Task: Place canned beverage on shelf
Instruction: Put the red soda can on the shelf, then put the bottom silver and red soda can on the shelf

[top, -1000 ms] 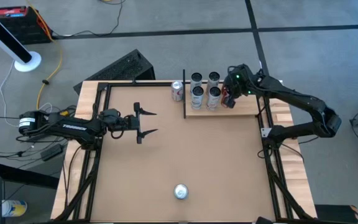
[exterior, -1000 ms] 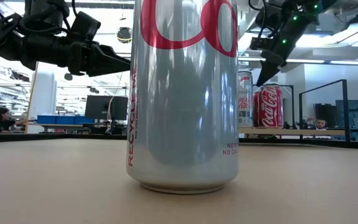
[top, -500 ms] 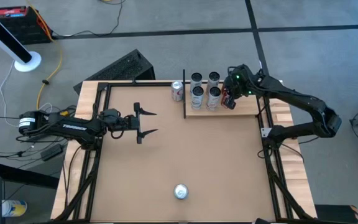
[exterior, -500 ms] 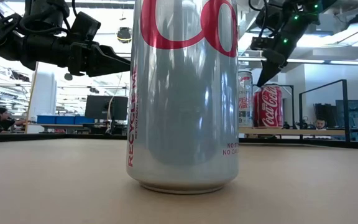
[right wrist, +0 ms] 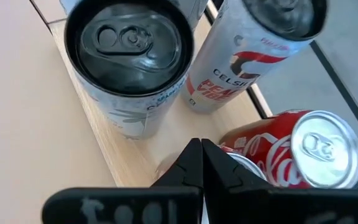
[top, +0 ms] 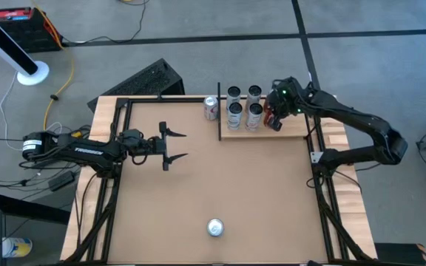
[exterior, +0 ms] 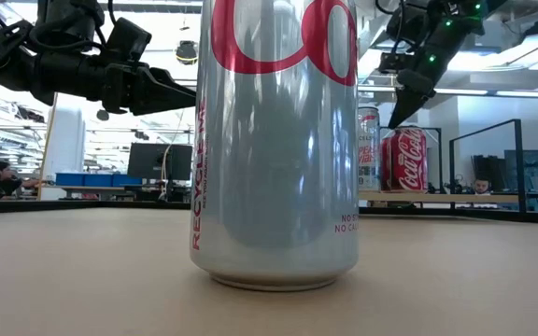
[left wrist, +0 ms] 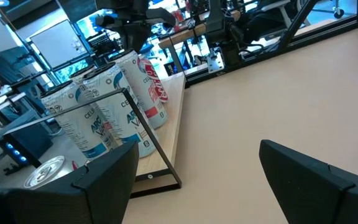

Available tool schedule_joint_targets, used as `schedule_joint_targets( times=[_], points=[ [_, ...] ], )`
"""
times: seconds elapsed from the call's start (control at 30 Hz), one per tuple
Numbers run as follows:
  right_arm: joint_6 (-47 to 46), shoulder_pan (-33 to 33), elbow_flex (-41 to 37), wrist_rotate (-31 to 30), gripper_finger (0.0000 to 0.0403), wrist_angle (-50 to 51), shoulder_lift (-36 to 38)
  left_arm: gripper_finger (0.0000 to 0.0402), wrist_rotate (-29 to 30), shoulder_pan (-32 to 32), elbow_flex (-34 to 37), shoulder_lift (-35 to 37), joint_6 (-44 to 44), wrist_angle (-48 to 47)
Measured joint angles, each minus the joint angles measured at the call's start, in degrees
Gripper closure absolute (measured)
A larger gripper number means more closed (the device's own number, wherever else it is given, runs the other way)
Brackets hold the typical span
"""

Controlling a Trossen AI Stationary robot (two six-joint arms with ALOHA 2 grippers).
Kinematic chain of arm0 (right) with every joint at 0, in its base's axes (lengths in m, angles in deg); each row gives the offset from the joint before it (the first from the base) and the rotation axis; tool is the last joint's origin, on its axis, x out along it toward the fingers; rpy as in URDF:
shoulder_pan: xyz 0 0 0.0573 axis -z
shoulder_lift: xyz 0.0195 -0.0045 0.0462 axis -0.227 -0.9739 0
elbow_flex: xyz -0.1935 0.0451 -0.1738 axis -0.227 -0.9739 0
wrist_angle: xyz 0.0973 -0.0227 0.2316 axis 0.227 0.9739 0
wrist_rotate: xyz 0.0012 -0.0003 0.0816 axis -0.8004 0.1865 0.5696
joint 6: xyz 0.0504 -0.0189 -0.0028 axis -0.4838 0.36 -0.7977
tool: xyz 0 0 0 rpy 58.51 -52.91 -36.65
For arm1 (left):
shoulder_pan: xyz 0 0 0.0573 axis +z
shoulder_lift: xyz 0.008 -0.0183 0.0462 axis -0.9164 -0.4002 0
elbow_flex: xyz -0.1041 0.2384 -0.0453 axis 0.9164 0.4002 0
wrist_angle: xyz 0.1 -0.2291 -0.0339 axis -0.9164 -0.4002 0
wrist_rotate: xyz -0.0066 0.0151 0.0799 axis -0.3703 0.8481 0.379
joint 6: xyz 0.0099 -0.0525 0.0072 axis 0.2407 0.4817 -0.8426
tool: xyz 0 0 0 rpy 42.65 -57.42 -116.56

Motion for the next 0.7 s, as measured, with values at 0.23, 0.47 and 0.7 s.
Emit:
schedule_joint_targets(
  times=[0.23, 0.47, 0.7],
  points=[
    [-0.1, -0.7, 2.1, 0.0, 0.0384, -0.1, 3.8, 0.0081, 0.0, 0.0, 0.0, 0.0, 0.0, 0.0],
    [-3.3, -7.4, 4.1, 0.1, 0.0383, -0.3, 7.1, 0.0081, 0.0, 0.0, 0.0, 0.0, 0.0, 0.0],
    [-6.8, -21.4, 4.0, 3.2, 0.0383, -0.6, 7.9, 0.0081, -7.3, 0.0, 0.0, 0.0, 8.2, -1.8]
  ],
)
